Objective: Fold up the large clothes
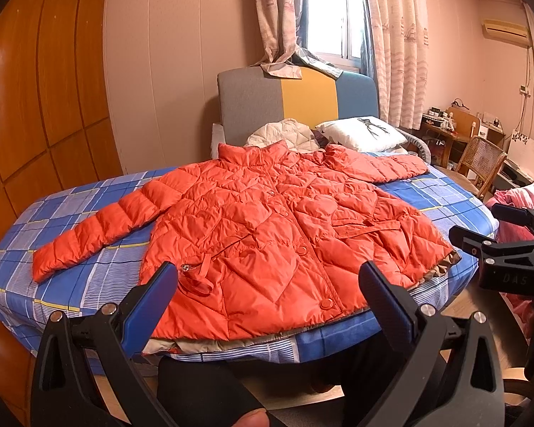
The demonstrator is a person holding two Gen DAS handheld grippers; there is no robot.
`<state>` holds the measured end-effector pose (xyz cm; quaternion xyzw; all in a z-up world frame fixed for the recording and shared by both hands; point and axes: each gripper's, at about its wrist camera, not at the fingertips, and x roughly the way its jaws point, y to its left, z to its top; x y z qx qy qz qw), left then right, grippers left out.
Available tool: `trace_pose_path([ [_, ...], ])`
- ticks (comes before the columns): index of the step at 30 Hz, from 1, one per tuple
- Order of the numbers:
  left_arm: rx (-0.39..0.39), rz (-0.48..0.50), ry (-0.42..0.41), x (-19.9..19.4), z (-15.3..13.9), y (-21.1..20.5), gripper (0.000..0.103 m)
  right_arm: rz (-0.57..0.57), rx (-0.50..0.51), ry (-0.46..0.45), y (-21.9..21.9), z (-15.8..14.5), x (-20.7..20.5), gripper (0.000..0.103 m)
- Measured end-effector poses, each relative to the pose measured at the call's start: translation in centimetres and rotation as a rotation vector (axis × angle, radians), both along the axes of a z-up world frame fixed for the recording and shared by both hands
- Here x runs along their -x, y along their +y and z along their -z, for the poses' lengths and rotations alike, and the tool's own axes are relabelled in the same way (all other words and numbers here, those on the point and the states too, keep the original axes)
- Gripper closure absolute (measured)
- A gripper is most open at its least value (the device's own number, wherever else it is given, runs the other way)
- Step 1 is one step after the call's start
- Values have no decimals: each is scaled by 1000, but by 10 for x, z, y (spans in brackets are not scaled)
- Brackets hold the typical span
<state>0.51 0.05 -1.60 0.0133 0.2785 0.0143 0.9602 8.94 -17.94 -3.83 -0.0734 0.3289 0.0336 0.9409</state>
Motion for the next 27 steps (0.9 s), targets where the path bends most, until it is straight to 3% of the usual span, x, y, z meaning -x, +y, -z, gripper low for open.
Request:
trace_pose_path([
  [11,15,-4,15,-3,0,6,2,9,-9,23,-3,9,-3,3],
  [18,51,10,50,-11,10,15,2,37,-27,84,-10,21,-15,3],
  [22,117,28,94,-21,21,26,2,46,-125,130,-25,22,-29,3],
  [27,207,29,128,-41,31,41,2,85,-339,134,-70,11,-77,3],
])
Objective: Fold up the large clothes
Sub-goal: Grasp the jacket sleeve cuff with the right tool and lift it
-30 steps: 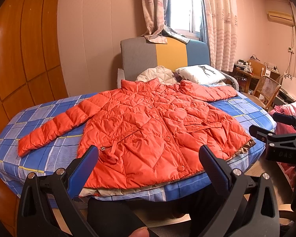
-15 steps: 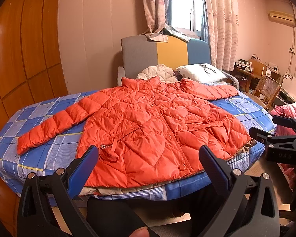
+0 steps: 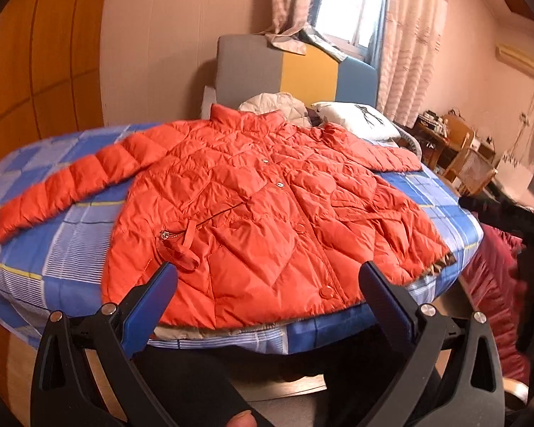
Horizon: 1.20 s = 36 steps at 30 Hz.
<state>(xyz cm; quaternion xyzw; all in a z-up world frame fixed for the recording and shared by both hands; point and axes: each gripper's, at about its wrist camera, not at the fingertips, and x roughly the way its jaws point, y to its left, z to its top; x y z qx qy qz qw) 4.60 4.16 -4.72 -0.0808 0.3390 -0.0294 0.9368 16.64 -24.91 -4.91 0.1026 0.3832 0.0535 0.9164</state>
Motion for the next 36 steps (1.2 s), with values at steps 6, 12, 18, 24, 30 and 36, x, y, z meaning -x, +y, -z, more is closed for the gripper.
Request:
trace_pose_path([
  [6,29,8,27,-38,3,15,2,122,-206,39,-70,16,-108,24],
  [12,5,17,52,-81,3,25,2,317,-339,98,-141,55,-215,46],
  [18,21,-29,118,-130,17,35,2,450,-426,107,-200,87,-298,46],
  [24,39,-65,160,-170,26,33,2,625,-555,102,-257,126,-350,46],
  [30,52,-29,203,-209,38,22,3,680,-607,78,-280,148,-374,64],
  [36,44,12,234,-234,46,3,13,618,-539,51,-276,142,-382,98],
])
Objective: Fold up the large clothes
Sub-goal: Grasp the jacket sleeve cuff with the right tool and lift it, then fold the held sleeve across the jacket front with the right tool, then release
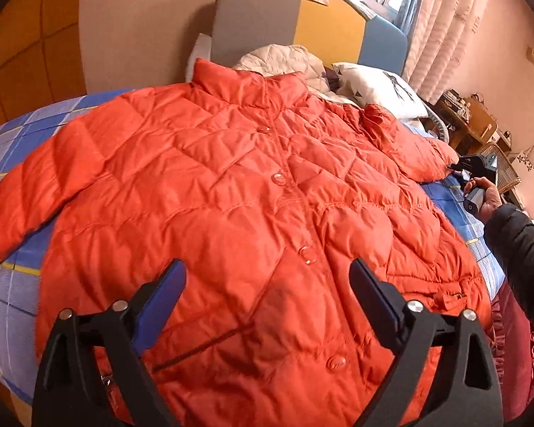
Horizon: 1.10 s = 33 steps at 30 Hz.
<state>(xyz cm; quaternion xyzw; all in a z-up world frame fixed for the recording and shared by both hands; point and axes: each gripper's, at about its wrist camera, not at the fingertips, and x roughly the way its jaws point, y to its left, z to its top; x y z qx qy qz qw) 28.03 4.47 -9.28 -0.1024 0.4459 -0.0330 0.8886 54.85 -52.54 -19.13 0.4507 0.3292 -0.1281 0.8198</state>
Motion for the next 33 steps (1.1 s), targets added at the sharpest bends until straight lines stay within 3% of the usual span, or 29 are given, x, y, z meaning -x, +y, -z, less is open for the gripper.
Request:
trace_pose_path([
  [5,19,-22,3,-11,0,5,14,-142,155,-97,29,-64,9,100],
  [8,49,-48,0,-16,0,14,14,-312,333,-165,75,-120,5,100],
  [10,53,-58,-7,-19,1,17,14,-462,474,-213,127,-157,1,100],
  [13,73,-72,-9,-21,2,25,14,-635,590,-265,204,-183,8,100],
  [16,89,-81,-4,-18,2,34,14,-769,626,-279,275,-181,20,100],
  [21,97,-81,5,-13,5,52,14,-916,631,-216,374,-148,38,100],
  [28,135,-80,-4,-26,4,81,14,-1060,651,-96,455,-96,54,100],
  [29,148,-78,-5,-31,4,85,14,-1070,650,-83,460,-92,56,94],
  [31,185,-80,-2,-43,5,93,14,-1076,617,-66,461,-86,60,70],
  [32,203,-79,0,-48,7,95,14,-1070,575,-81,456,-88,64,34],
  [33,219,-83,3,-56,8,97,14,-1059,556,-94,453,-90,67,4],
])
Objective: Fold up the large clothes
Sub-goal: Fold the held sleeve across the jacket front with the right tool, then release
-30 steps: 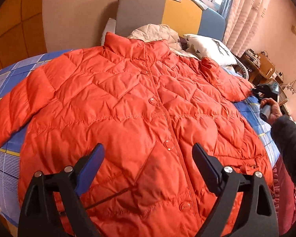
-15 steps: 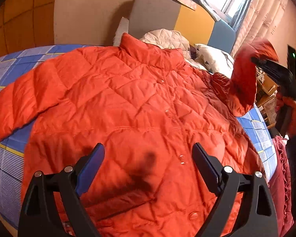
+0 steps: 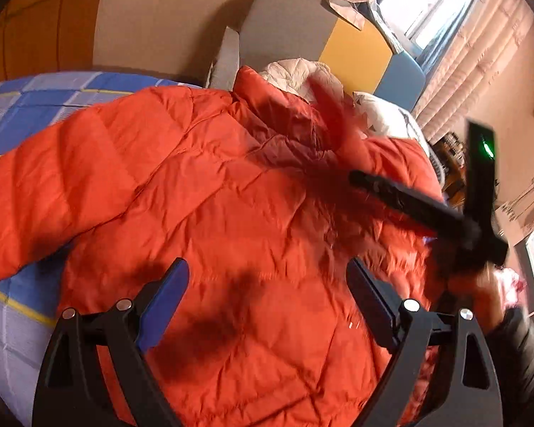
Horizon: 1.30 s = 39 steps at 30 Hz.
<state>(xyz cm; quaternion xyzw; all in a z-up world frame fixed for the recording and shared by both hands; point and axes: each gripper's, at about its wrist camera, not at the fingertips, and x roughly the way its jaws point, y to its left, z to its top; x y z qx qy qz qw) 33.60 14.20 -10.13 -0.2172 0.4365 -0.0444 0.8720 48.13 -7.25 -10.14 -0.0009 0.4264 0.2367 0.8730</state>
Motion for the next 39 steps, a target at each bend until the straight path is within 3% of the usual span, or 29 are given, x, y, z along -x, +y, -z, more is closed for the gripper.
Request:
trace_pose_path([
  [5,45,-15,20,-43,12,1,14,70,-145,20,-30,-13,31,3],
  [10,88,-40,81,-99,38,-8,14,293,-360,104,-107,6,51,3],
  [14,113,-51,82,-137,50,-18,20,467,-501,183,-155,30,46,3],
  [15,138,-48,76,-148,52,-20,24,495,-512,193,-161,34,42,3],
  [16,157,-44,77,-156,55,-22,38,522,-523,196,-166,38,37,3],
  [17,163,-45,89,-163,57,-23,67,541,-530,193,-170,40,34,3],
  [18,189,-38,95,-167,58,-23,85,564,-543,194,-174,42,28,3],
  [19,221,-34,89,-168,57,-21,94,568,-566,198,-175,42,24,3],
  [21,192,-41,35,-159,41,-14,97,530,-588,195,-169,35,20,3],
  [25,106,-76,11,-129,20,12,98,350,-527,208,-140,17,29,3],
  [29,20,-104,40,-119,23,32,97,207,-485,164,-108,-5,36,5],
  [32,26,-150,48,-114,27,42,97,306,-439,94,-103,-13,10,5],
  [36,-65,-193,38,-95,22,44,97,408,-313,165,-100,23,-33,7],
  [39,-69,-186,77,-95,36,47,96,426,-206,212,-85,54,-51,11],
])
